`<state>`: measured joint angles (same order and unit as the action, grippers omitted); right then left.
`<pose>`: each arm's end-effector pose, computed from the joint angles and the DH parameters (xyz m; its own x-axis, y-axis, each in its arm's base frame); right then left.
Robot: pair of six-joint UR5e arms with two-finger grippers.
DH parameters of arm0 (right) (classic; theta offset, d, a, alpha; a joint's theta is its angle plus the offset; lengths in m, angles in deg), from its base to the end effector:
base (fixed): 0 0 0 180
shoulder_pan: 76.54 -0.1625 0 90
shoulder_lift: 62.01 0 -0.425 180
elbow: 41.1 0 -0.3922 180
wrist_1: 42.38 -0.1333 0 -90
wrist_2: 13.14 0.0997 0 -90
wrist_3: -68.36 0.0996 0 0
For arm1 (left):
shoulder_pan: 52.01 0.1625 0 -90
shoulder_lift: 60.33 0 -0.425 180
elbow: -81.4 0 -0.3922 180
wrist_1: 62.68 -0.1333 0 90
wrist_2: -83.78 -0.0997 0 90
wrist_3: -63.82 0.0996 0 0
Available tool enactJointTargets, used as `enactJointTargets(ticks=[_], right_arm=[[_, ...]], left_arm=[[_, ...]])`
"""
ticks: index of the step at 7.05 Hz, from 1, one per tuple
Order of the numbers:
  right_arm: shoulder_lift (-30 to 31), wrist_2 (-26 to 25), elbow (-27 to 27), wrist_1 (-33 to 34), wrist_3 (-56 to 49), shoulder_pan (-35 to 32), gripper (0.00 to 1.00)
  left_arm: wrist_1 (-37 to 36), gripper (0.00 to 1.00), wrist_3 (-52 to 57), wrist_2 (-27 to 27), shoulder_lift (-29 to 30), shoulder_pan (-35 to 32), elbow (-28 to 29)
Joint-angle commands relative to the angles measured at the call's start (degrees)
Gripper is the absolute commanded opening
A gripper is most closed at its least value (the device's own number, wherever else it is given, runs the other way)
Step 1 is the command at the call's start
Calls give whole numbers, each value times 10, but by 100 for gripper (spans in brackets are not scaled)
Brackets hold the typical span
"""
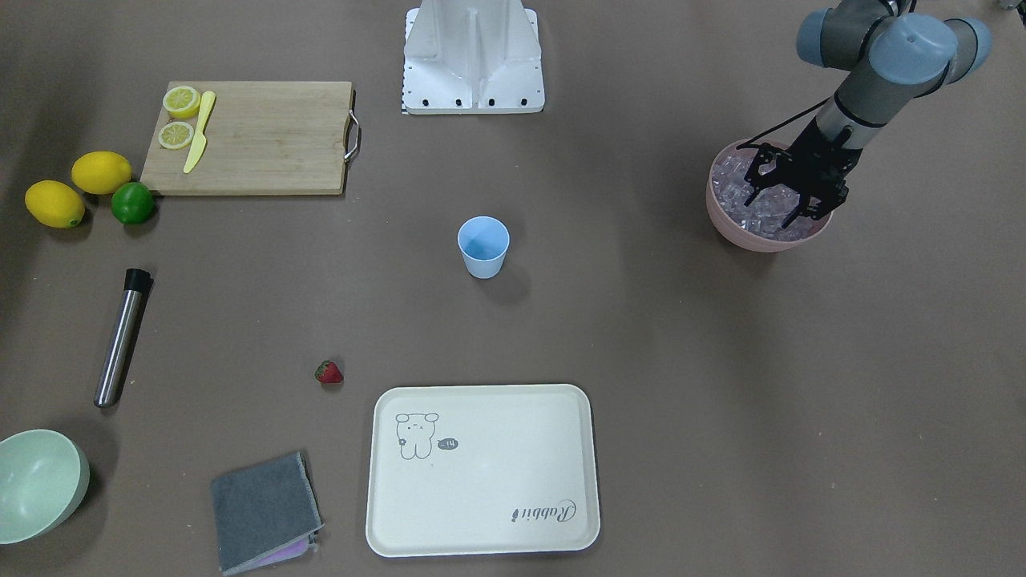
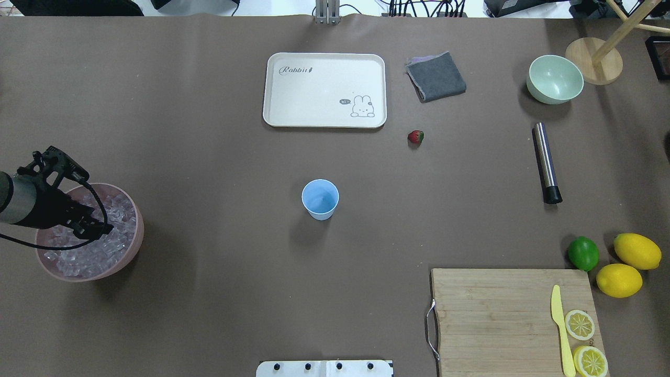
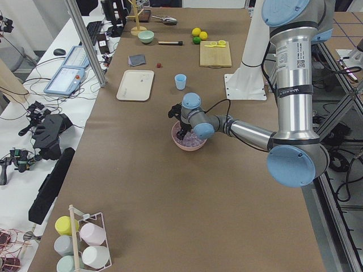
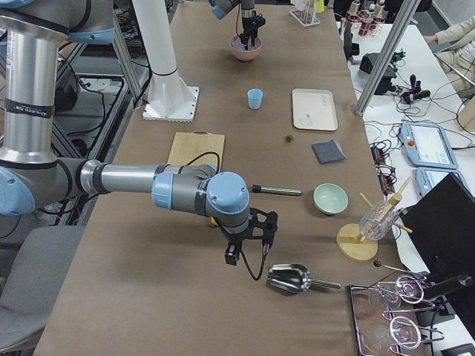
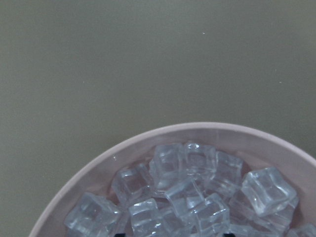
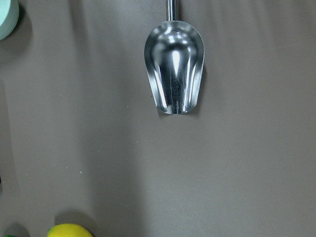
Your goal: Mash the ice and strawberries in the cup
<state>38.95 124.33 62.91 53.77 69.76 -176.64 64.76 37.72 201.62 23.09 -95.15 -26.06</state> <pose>0.1303 -0.3899 0.6315 0.6540 0.1817 0.7343 -0.1911 0.9789 -0.0720 0.2825 -0.3837 0.4948 0.5279 0.5936 -0.6075 -0.2817 0.7971 0.5341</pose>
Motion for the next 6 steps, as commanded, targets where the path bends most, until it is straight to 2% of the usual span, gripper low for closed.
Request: enactJointTargets(ticks=[1,5,6], right_arm=[[3,0,0,0,0,-3,100],[7,-1,0,0,-1,-7,100],[8,-2,0,0,0,-8,100]], left_arm=[[1,46,0,0,1,0,-1],[1,47,-1,1,2,3,-3],[1,49,-1,0,2,5,-2]])
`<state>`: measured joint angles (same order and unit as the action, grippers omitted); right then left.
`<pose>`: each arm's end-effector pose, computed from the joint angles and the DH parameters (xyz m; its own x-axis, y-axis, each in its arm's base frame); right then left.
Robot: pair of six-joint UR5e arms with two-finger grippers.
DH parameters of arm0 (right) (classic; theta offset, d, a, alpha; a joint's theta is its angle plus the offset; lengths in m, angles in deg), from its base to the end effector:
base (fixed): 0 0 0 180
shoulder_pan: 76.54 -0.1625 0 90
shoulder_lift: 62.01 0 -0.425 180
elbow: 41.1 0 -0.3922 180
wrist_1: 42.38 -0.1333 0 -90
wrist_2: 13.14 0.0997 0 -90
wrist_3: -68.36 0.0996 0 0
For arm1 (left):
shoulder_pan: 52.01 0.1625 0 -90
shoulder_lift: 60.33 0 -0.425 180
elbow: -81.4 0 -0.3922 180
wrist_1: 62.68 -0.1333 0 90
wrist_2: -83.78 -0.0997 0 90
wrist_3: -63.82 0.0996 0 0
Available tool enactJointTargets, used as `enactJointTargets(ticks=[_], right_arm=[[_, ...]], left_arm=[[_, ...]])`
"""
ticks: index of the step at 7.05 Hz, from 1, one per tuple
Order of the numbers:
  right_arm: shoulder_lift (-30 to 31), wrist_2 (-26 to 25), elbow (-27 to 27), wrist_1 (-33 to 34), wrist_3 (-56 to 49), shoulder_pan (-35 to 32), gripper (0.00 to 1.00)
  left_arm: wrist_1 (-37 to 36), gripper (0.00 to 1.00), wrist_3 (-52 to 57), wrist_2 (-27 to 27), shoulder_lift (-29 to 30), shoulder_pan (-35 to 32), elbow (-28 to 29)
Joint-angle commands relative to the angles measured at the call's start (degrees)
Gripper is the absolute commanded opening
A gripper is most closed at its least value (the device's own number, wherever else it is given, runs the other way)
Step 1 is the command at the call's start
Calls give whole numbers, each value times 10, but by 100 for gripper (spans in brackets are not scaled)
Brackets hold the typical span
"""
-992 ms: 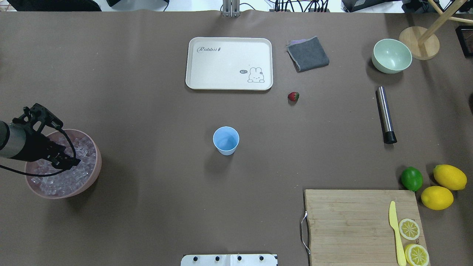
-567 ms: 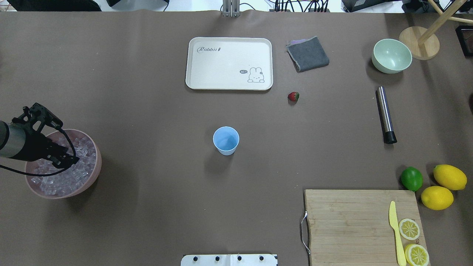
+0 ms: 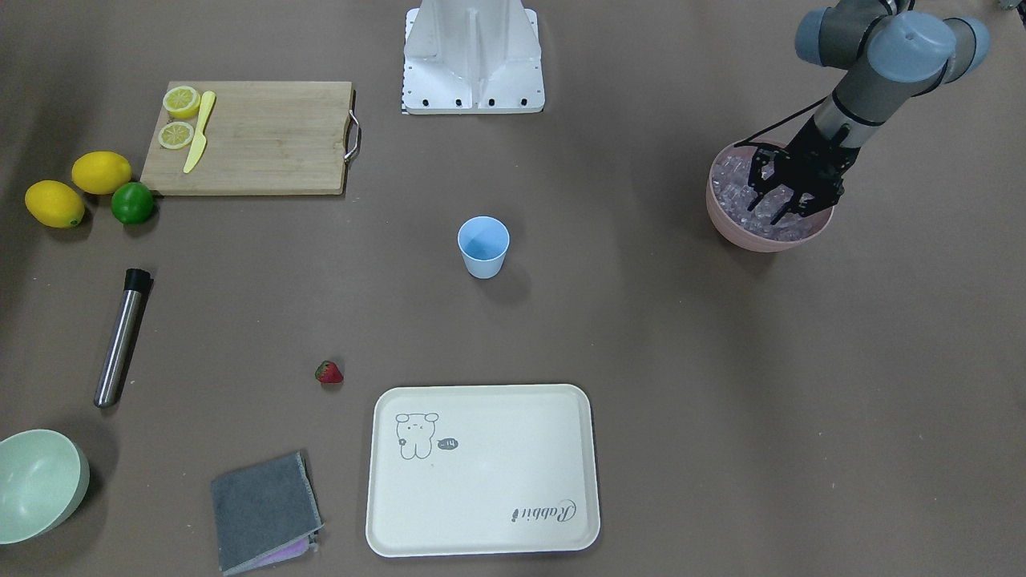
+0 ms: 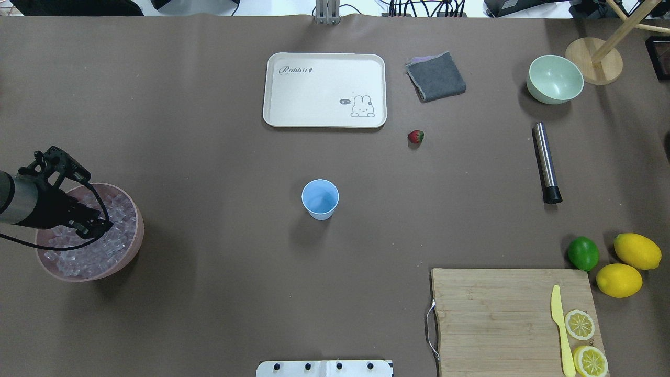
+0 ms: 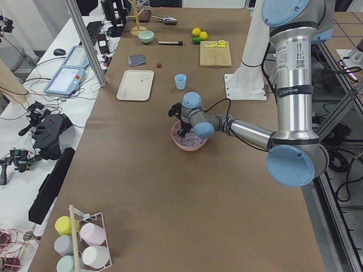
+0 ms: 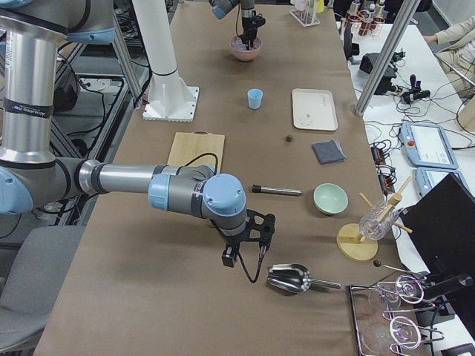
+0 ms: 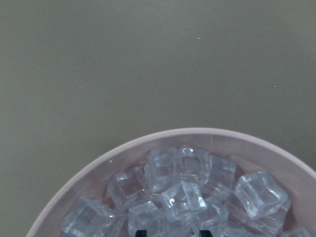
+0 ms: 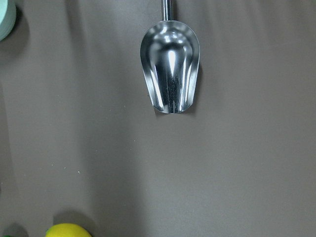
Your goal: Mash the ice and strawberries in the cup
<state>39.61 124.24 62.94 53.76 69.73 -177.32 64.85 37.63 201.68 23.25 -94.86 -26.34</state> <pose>0.1340 -0.3831 0.6360 0.6516 0.1969 0.7325 -0.2023 0.9759 -0.0824 0.2848 -0.3825 0.4907 0.5204 0.5989 -0.6086 -0.2816 0.7933 0.5398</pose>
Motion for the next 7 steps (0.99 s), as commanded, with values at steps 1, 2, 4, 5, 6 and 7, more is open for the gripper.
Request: enactJointTargets(ticks=[1,2,4,5,6,7], right_arm=[[3,-1,-1,0,0,-2,100],[3,-1,0,0,0,-4,100],[2,-1,0,0,0,-5,100],[2,0,0,-1,0,-5,100],[2,0,0,-1,0,-5,100],[2,0,0,-1,0,-5,100]], left_arm=[[0,50,0,0,-1,2,1],[0,53,0,0,-1,3,1],[0,37,0,0,-1,3,1],[1,9,0,0,-1,3,1],[10,0,1,1,-3,3,2],[13,0,1,1,-6,3,-1]])
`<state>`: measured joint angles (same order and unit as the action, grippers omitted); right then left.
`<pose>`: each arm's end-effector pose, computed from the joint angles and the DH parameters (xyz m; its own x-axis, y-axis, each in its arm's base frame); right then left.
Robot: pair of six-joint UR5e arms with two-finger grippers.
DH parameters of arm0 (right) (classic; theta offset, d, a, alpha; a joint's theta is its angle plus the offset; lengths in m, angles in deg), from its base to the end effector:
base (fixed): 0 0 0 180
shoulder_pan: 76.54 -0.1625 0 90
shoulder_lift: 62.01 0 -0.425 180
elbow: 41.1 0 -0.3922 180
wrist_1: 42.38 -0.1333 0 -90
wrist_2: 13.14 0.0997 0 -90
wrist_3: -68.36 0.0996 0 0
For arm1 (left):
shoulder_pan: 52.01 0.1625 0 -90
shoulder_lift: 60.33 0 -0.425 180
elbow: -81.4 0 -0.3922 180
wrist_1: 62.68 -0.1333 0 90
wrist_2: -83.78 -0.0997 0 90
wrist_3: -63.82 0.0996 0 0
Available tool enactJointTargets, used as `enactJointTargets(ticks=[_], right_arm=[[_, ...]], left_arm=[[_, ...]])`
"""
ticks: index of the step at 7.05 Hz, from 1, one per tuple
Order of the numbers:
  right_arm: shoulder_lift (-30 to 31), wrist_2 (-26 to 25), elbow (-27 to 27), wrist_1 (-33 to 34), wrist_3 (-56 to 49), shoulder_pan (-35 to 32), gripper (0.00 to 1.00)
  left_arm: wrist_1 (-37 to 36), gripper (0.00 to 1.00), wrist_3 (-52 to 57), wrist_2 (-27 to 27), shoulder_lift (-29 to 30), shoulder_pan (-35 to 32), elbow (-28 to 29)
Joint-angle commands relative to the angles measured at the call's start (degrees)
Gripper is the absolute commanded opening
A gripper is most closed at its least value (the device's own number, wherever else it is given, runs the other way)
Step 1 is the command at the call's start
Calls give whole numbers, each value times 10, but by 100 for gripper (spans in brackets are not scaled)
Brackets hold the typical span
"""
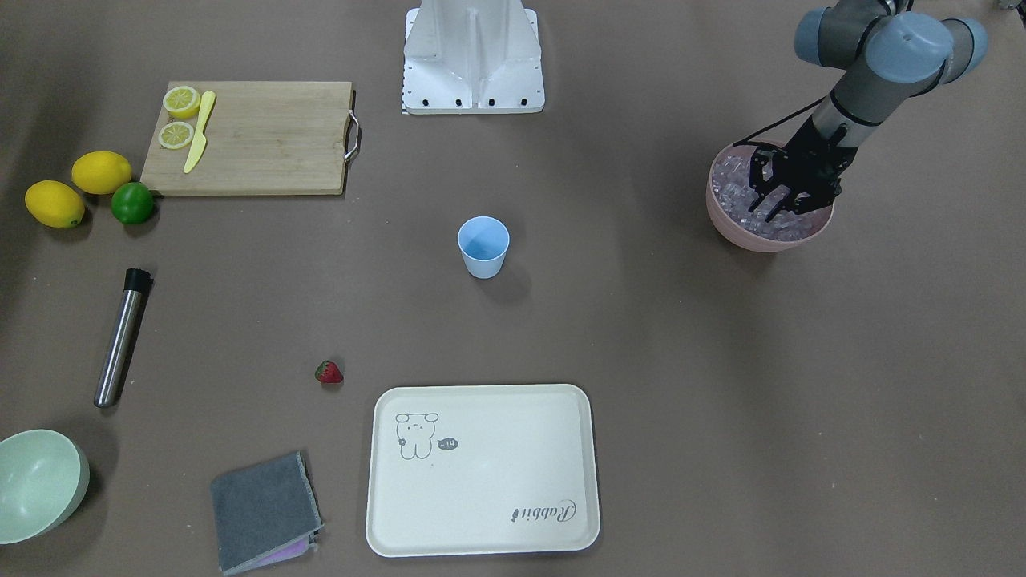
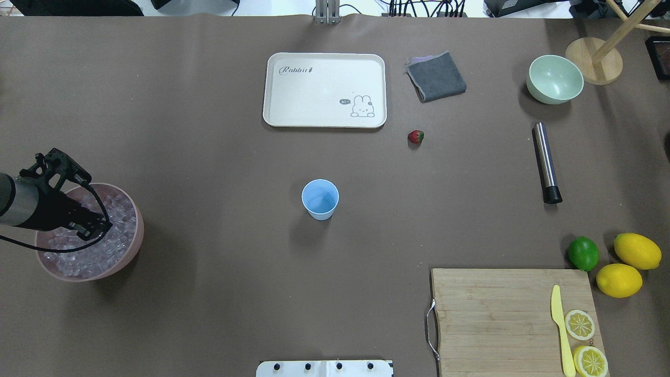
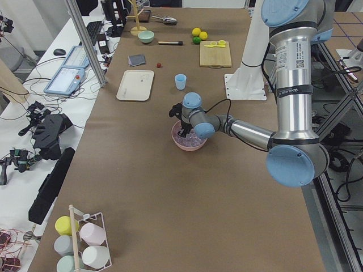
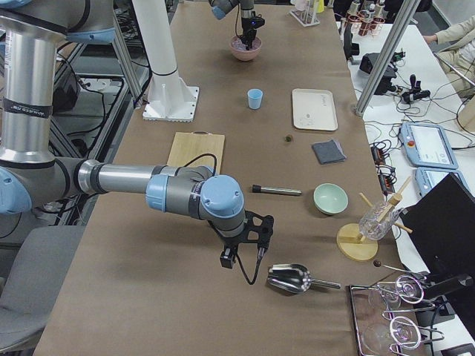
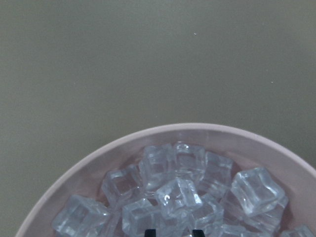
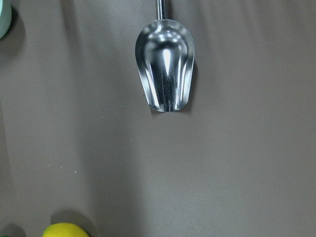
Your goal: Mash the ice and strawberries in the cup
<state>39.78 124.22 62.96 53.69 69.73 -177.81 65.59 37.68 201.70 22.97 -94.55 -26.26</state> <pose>0.1371 -0.3806 0.6369 0.6500 0.2035 0.7322 -0.2106 0.9740 -0.0838 0.2857 -0.3797 0.4920 0.5137 0.6052 -0.6082 -0.2839 0.7888 0.5452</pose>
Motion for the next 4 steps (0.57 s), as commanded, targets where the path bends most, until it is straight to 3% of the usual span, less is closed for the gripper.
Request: enactJointTargets(ticks=[1,4], right_arm=[[0,1,0,0,0,-1,100],[-1,2,2,0,0,-4,100]], left_arm=[[8,0,0,5,-6,-3,-10],[8,0,0,24,-26,-41,-55]])
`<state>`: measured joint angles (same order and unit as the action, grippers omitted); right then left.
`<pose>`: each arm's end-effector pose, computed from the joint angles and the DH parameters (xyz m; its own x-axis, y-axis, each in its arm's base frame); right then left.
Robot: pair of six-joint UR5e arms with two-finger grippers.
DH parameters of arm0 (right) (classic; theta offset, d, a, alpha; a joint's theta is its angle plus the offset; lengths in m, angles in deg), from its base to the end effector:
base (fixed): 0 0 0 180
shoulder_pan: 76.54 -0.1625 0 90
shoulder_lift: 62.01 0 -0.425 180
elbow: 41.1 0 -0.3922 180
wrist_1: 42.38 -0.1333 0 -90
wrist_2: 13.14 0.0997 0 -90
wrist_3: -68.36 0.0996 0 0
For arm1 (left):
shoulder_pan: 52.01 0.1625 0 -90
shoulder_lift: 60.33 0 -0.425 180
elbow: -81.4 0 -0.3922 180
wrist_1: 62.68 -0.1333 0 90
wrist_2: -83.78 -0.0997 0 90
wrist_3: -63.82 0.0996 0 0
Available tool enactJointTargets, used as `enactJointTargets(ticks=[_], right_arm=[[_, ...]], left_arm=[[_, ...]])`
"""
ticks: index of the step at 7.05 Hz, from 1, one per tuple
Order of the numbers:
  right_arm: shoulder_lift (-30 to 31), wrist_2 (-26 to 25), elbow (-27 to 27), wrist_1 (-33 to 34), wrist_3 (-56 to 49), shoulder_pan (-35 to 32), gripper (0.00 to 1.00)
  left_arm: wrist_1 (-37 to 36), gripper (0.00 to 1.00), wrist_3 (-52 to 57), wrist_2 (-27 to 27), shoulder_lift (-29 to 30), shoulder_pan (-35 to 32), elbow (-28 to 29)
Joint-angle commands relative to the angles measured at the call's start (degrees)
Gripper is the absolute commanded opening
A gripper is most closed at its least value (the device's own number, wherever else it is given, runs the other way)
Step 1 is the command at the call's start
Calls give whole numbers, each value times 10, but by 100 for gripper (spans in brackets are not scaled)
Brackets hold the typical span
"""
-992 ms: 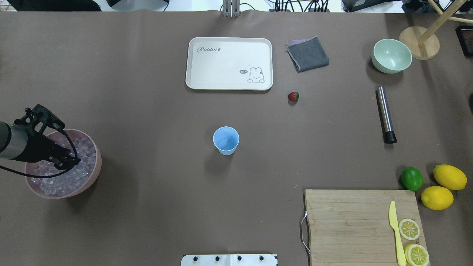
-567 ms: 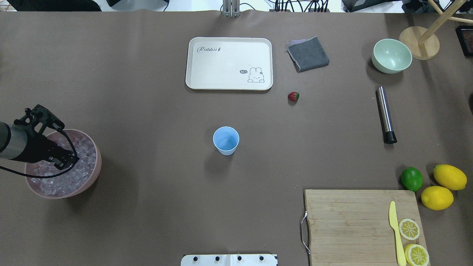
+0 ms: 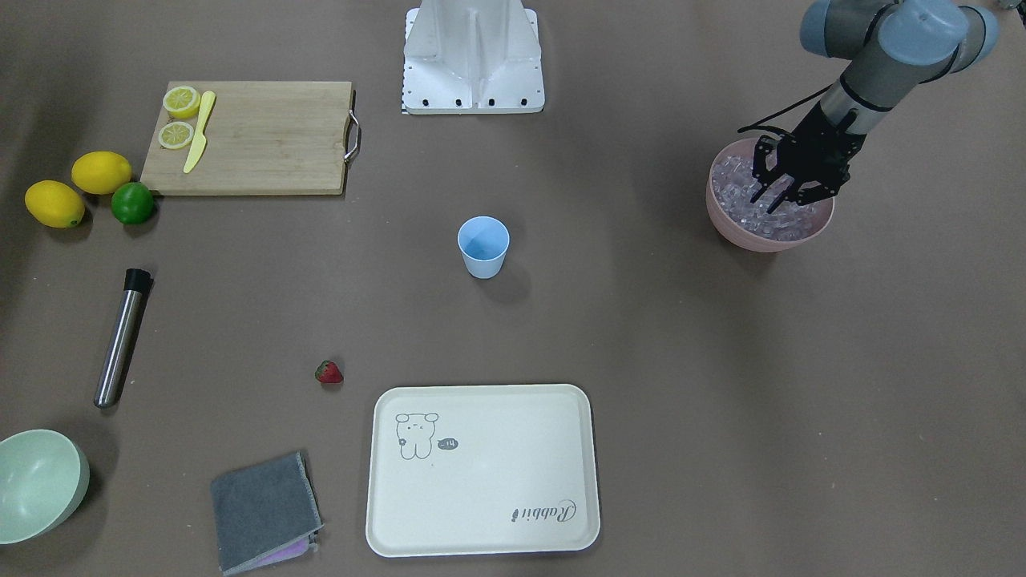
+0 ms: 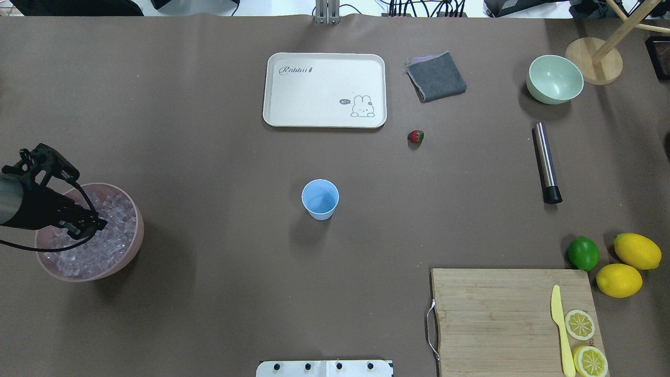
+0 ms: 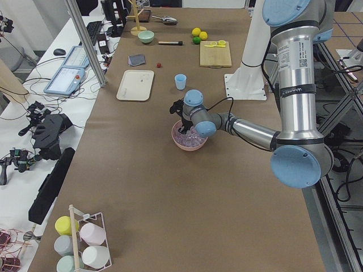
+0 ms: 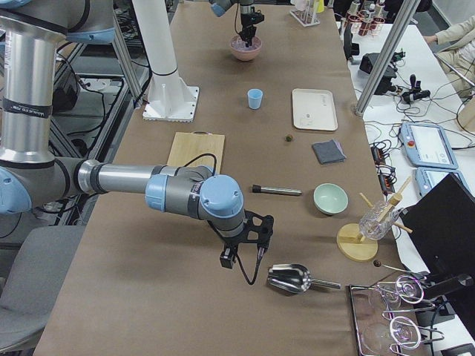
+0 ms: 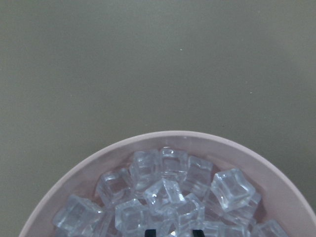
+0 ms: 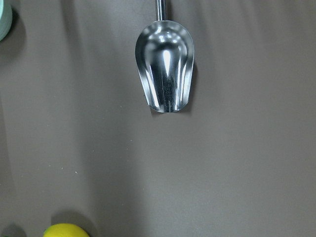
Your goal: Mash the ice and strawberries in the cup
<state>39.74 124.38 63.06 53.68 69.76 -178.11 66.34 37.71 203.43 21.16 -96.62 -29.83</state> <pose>0.1390 -0.3804 0.6356 0.6471 0.2053 0.7342 -0.2160 0.9730 -0.0816 0.2609 -0.3754 0.4718 0.4937 0.6091 -0.6206 -0.2489 0.7828 0.5703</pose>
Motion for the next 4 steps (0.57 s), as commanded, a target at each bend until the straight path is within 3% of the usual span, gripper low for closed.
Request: enactJointTargets(ticks=[1,4], right_arm=[[-1,0,3,0,0,-1,100],[-1,1,9,1,0,-2,100]], left_arm=[[1,0,0,8,-4,-38,-32],[41,0,-38,8,96,-37,-10]])
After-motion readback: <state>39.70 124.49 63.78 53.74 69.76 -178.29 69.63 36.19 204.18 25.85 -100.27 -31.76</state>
